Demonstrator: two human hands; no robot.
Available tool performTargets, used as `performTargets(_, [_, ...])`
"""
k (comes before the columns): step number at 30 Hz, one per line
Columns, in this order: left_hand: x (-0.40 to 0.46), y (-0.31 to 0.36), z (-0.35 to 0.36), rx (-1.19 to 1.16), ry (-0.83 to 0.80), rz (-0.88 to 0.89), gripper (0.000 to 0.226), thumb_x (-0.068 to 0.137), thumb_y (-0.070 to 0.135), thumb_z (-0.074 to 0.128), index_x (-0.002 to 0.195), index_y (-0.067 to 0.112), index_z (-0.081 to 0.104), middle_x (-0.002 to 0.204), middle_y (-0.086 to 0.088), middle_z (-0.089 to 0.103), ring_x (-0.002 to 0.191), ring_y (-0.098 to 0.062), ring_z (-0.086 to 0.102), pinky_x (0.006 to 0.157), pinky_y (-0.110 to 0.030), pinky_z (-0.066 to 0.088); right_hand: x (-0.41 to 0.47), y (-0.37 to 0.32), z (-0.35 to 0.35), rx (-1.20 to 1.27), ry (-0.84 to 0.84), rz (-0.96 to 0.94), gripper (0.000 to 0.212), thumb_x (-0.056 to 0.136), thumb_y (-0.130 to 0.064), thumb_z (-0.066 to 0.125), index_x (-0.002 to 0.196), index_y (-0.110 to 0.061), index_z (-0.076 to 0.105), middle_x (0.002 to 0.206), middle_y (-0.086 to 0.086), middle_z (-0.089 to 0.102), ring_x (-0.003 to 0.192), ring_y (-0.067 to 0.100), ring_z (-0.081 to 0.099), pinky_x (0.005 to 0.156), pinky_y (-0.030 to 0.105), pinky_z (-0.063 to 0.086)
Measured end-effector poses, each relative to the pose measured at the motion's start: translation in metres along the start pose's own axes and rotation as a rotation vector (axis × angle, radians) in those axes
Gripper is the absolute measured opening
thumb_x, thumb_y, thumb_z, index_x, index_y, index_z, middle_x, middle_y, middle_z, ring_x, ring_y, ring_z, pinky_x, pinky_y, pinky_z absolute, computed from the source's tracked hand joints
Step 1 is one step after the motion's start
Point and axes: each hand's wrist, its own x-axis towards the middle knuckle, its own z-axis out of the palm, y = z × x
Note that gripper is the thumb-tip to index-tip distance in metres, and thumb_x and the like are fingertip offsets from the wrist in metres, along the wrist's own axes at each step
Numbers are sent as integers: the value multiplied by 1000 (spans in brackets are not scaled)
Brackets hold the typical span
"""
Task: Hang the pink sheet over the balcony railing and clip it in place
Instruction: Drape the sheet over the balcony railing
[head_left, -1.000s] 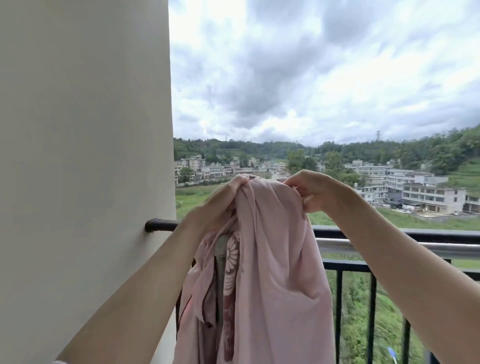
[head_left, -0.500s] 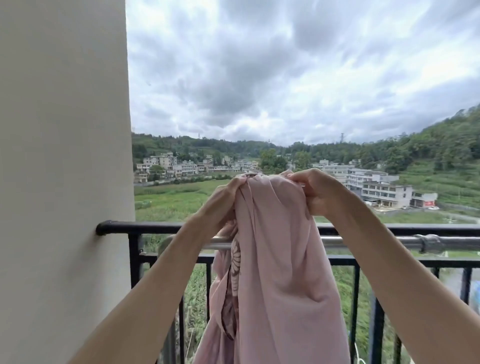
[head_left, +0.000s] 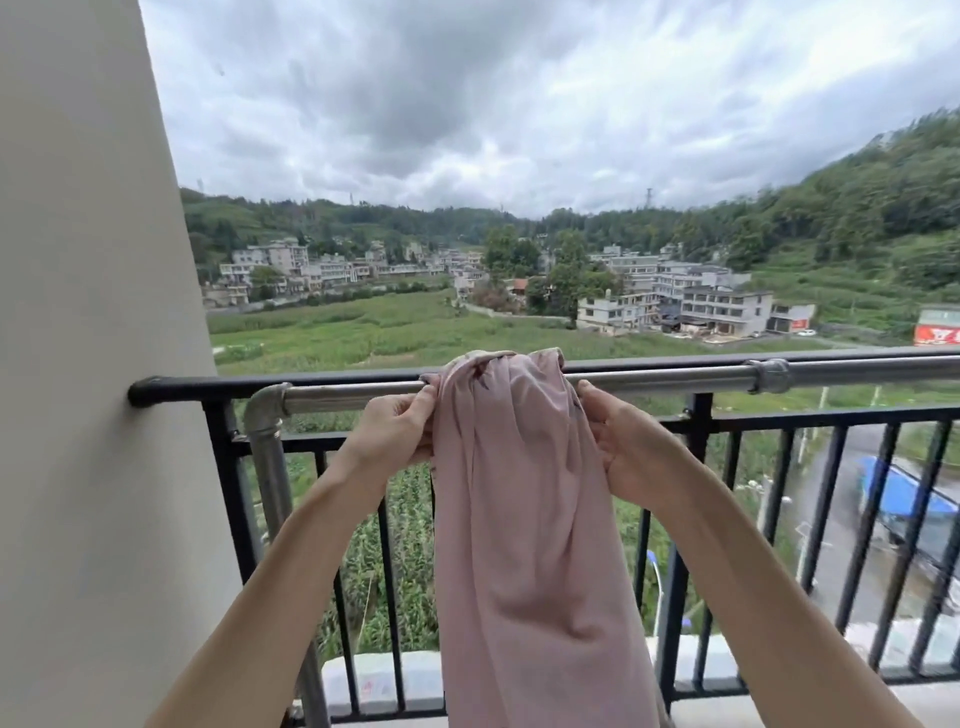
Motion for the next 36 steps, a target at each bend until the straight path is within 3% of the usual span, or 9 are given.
performTargets(2, [-7, -8, -1, -72, -20, -59, 27, 96, 28, 47, 85, 15, 69, 72, 1, 66, 59, -6, 62, 51, -14, 52, 5, 3, 4, -24, -146, 28, 49, 96, -45, 41, 124, -11, 59, 108, 7, 65, 98, 20, 62, 85, 28, 48])
performTargets(5, [-16, -17, -4, -141, -84, -136, 21, 92, 35, 51, 89, 24, 68, 61, 10, 61, 49, -3, 55, 49, -18, 48, 9, 5, 11, -68, -255, 59, 55, 92, -54, 41, 126, -14, 58, 125, 7, 62, 118, 22, 56, 105, 37, 38])
performTargets(9, [-19, -18, -4, -296, -128, -151, 20, 90, 31, 54, 92, 17, 69, 63, 4, 53, 51, -8, 43, 46, -20, 35, 9, 1, 12, -108, -233, 64, 45, 91, -50, 47, 118, -17, 64, 116, 5, 67, 108, 19, 62, 96, 34, 46])
performTargets(13, [-19, -16, -6, -218, -102, -65, 22, 95, 28, 49, 82, 22, 65, 67, 6, 51, 57, -8, 42, 57, -23, 31, 7, -5, 15, -187, -185, 94, 36, 89, -46, 53, 105, -17, 69, 101, 4, 71, 92, 18, 66, 80, 31, 51])
performTargets(17, [-18, -7, -6, -318, -71, -13, 29, 97, 19, 44, 70, 20, 54, 52, 8, 37, 43, -5, 30, 44, -18, 22, 6, -11, 19, -171, -112, 16, 38, 87, -35, 61, 111, -5, 65, 108, 12, 65, 93, 24, 62, 86, 34, 48])
performTargets(23, [-10, 18, 3, -481, 1, 23, 31, 96, 13, 44, 65, 16, 49, 43, 8, 41, 37, -5, 36, 37, -15, 31, 2, -31, 9, -149, 13, -124, 12, 85, -20, 66, 89, -10, 68, 92, 10, 64, 82, 21, 60, 81, 33, 48])
performTargets(26, [-1, 31, 12, -486, 51, 43, 36, 95, 14, 45, 60, 18, 43, 47, 6, 42, 43, -9, 39, 45, -21, 32, -5, -50, -13, -79, 38, -173, 11, 88, -14, 59, 94, -8, 67, 90, 5, 64, 78, 17, 59, 74, 30, 49])
performTargets(31, [8, 50, 21, -545, 141, 102, 38, 96, 13, 41, 59, 19, 42, 41, 10, 45, 40, -6, 44, 41, -15, 38, -17, -92, -64, -40, 187, -281, 29, 93, -11, 50, 66, -15, 60, 67, 1, 54, 59, 15, 51, 59, 31, 44])
performTargets(36, [3, 39, 15, -592, 252, 113, 28, 95, 17, 43, 68, 19, 52, 54, 8, 52, 56, -8, 50, 54, -20, 43, -31, -103, -110, -163, 484, -519, 12, 88, -17, 60, 76, -14, 61, 83, 7, 61, 69, 17, 57, 60, 26, 47])
